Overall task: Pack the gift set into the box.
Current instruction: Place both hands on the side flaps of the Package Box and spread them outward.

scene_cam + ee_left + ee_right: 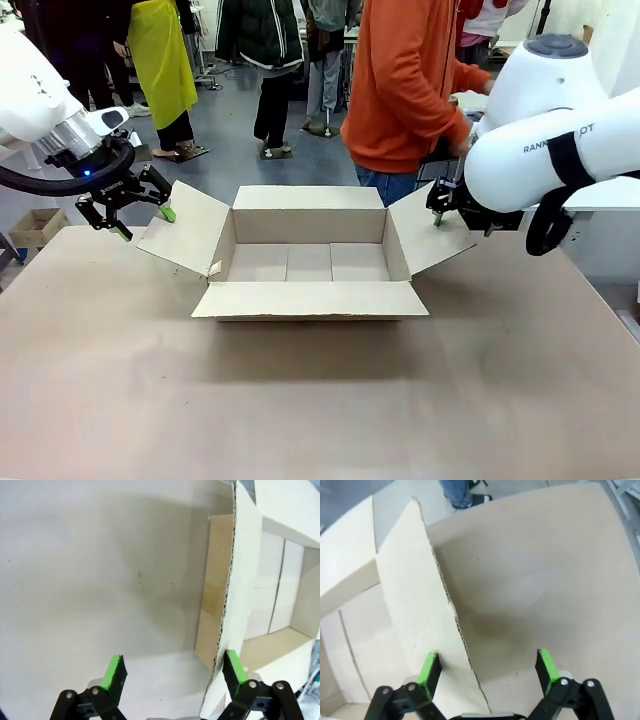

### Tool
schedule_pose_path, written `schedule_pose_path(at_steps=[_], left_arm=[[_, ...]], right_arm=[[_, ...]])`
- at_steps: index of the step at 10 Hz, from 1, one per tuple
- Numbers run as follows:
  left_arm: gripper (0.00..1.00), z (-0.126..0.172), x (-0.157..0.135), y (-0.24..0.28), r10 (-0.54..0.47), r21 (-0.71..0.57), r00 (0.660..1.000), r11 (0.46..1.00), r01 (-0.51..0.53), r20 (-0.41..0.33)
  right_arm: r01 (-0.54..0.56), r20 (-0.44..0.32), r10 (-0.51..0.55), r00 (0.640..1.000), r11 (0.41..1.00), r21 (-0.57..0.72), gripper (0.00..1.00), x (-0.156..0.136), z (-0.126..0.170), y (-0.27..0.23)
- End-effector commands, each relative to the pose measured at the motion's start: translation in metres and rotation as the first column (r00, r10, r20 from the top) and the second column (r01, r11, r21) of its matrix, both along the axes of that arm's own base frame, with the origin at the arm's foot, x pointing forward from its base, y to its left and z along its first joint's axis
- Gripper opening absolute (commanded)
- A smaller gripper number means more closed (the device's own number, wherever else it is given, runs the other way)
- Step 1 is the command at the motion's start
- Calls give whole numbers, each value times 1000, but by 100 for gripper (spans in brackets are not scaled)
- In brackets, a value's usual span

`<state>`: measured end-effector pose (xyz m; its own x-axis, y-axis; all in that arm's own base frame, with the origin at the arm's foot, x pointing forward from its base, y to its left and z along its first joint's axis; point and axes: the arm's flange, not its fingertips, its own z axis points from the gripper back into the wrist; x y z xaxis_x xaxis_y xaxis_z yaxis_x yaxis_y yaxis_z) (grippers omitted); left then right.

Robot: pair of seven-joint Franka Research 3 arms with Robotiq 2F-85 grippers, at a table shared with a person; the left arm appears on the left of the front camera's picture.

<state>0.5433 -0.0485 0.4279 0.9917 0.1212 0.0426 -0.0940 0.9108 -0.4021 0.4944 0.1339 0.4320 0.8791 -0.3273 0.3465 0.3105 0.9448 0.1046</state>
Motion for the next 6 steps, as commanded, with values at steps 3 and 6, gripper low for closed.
schedule_pose_path(at_steps=[3,6], left_arm=[[100,2,-1,-1,13,15,1000,1000,-13,0],[100,2,-1,-1,13,15,1000,1000,-13,0]], right_arm=[[-18,-30,14,999,994,-108,100,9,19,30],[-18,-30,14,999,994,-108,100,9,19,30]])
